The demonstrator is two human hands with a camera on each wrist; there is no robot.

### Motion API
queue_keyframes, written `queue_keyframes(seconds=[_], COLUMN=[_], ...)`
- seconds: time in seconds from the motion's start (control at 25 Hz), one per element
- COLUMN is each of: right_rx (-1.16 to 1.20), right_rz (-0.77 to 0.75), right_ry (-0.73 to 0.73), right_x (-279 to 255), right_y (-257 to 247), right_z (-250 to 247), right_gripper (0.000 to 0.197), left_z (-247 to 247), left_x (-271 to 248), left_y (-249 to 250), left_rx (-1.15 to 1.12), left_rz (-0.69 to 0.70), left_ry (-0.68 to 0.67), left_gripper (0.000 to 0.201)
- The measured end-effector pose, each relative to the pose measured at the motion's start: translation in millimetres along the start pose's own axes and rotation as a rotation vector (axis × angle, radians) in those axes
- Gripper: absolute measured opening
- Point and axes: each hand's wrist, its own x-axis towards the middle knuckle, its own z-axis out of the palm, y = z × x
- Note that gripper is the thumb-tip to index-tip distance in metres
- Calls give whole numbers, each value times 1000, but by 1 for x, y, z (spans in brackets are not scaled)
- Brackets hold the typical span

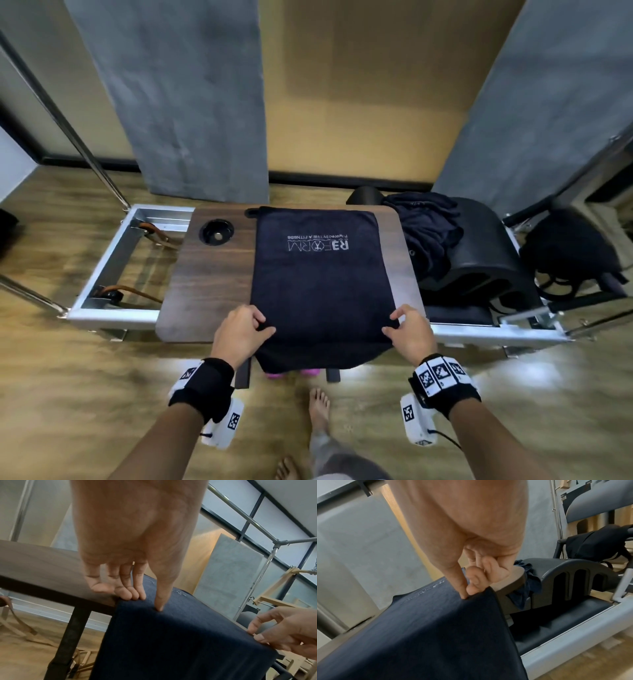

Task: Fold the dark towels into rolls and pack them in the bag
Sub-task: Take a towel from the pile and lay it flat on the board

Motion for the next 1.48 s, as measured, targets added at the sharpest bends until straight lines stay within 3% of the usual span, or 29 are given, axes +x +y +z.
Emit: queue_keyframes(seconds=[0.12, 0.28, 0.52, 0.68, 0.8, 0.92, 1.04, 1.2, 1.28, 1.4, 1.48], right_rx=[19, 72, 338, 435, 428, 288, 134, 114, 212, 698, 870], right_rz=[-12, -54, -204, -294, -256, -144, -44, 8, 40, 90, 6], right_ry=[12, 0, 23, -14, -78, -58, -97, -158, -114, -101, -103], right_x=[-1, 11, 70, 103, 111, 107, 94, 76, 73, 65, 58], right_y=[4, -15, -114, -173, -160, -113, -71, -58, -62, -74, -75], right_z=[6, -4, -31, -35, -26, -14, -5, 7, 4, -13, -22], right_gripper=[18, 18, 18, 6, 15, 14, 27, 24, 19, 10, 23], left_z=[1, -5, -39, -48, -35, -16, -2, 3, -3, -14, -18], left_x=[-3, 2, 71, 121, 123, 108, 84, 67, 64, 63, 59], left_y=[3, 24, 102, 143, 122, 68, 32, 30, 36, 41, 46], left_rx=[-27, -48, -208, -284, -274, -223, -198, -228, -296, -589, -823], left_rz=[26, 77, 199, 173, 146, -12, -151, -160, -156, -98, -51], left_ry=[7, 72, 323, 332, 275, 224, 124, 37, 107, 275, 278], left_gripper=[15, 17, 12, 8, 9, 20, 32, 21, 18, 14, 13])
